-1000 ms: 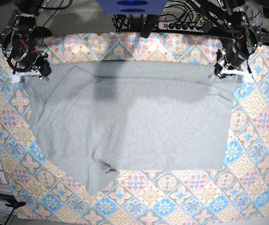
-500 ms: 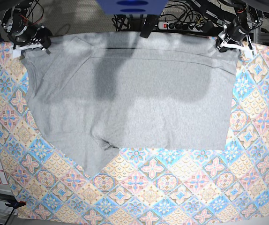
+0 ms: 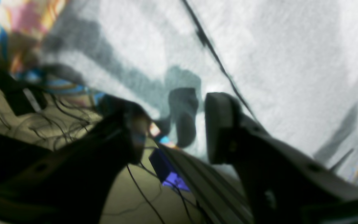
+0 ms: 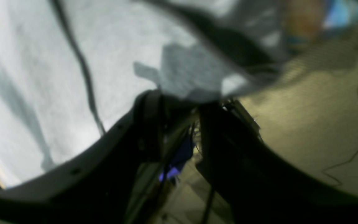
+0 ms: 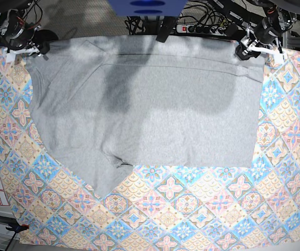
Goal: Fold the T-shirt properly
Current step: 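Pull both grippers back toward the collar end, smoothing the shirt, then move both grippers down the shirt sides and grasp the hem edges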
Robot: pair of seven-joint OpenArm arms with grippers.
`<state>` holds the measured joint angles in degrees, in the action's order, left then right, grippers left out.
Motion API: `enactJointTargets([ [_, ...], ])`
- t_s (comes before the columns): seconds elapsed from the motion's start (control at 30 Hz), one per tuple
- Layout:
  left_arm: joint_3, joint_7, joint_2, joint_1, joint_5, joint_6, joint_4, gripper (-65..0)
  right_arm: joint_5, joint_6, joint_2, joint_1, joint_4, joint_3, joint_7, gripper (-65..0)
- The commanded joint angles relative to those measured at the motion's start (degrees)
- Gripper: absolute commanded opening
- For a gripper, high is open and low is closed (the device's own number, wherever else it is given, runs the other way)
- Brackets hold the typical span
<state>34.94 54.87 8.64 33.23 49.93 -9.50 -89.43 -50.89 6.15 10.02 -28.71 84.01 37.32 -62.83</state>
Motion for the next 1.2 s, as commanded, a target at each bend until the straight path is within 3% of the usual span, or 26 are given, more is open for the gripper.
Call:
enactJointTargets([
  [0.0,1.68,1.00,0.45,0.92,-2.33,1.36,-0.11,-28.9,-0.40,0.22,-0.13,-0.52,0.70,1.76,0.10,-45.8],
  [0.17,5.19,1.35,-0.51,0.83,-2.33,1.36,-0.37,-27.5,-0.31,0.05,-1.45,-0.35,0.70,6.42,0.10,-46.1],
  [0.47,5.37,1.35,-0.42,-1.45,-2.24,1.36,-0.55,-27.5,-0.31,0.05,-1.45,0.09,0.78,11.43,0.10,-46.0],
  [0.77,5.46,1.26,1.42,-6.73,-2.59,1.54,-8.55,-27.5,-0.31,0.05,-1.10,8.45,7.73,11.69,-0.34,-45.9],
  [0.9,5.37,1.35,2.83,-11.83,-2.86,1.54,-8.73,-27.5,-0.31,0.13,0.75,13.98,7.99,8.35,-5.26,-45.9],
  [1.03,5.02,1.44,4.23,-17.45,-3.47,1.54,-8.46,-27.5,-0.23,0.22,1.54,17.50,7.64,1.67,-5.52,-45.9],
  [1.17,1.50,1.44,6.78,-24.57,-9.89,1.54,-5.56,-27.5,0.04,0.22,2.07,21.98,7.38,-4.05,-5.44,-45.9],
])
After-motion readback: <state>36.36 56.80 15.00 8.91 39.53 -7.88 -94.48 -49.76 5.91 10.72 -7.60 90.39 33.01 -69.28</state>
